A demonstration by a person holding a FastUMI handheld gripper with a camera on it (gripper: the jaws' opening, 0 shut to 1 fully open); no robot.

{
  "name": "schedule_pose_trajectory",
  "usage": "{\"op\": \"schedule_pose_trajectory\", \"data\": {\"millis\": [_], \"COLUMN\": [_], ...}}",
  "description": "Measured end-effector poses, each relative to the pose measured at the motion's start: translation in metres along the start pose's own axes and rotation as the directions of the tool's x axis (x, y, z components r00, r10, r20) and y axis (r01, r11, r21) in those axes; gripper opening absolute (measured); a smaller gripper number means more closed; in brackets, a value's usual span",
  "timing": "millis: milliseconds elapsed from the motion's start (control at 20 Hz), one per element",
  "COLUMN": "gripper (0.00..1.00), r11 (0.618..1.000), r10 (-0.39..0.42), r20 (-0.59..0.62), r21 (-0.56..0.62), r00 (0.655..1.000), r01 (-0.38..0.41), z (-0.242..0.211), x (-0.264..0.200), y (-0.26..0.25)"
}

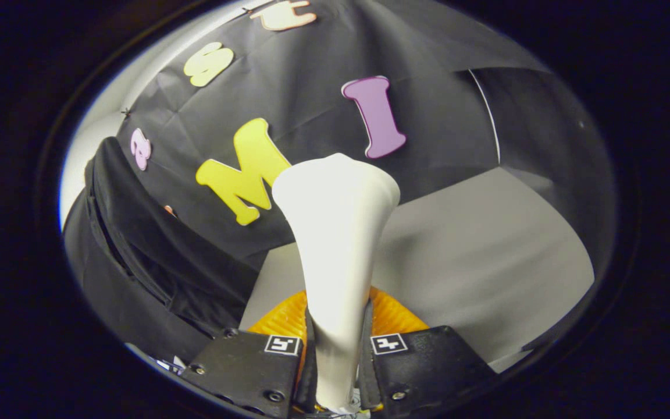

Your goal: Iron the clothes twice with a garment steamer, once on the left side and once on the right side.

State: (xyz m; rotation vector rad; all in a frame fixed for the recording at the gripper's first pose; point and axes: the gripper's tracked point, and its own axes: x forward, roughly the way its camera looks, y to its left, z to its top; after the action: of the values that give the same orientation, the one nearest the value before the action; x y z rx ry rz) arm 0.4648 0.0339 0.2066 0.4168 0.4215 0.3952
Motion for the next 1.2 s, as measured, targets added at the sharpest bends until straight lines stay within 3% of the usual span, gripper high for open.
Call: {"op": "schedule_pose_trajectory", "data": {"millis": [400,650,950,1200], "gripper": [0.31,0.31,0.31,0.31], "r11": [0.988,0.961,0.911,0.879], "r10": [0.029,0.039,0.026,0.031], "r20": [0.231,0.332,0.412,0.422], "r21": [-0.155,-0.27,-0.386,-0.443], "r00": [0.973,0.943,0.911,0.906], "r01": [0.008,0.055,0.148,0.177], "z": [0.012,0.015,0.018,0.003], "x": [-0.081,-0.113,-0.116,-0.099], "y": [0.1,0.172,0.272,0.34]}}
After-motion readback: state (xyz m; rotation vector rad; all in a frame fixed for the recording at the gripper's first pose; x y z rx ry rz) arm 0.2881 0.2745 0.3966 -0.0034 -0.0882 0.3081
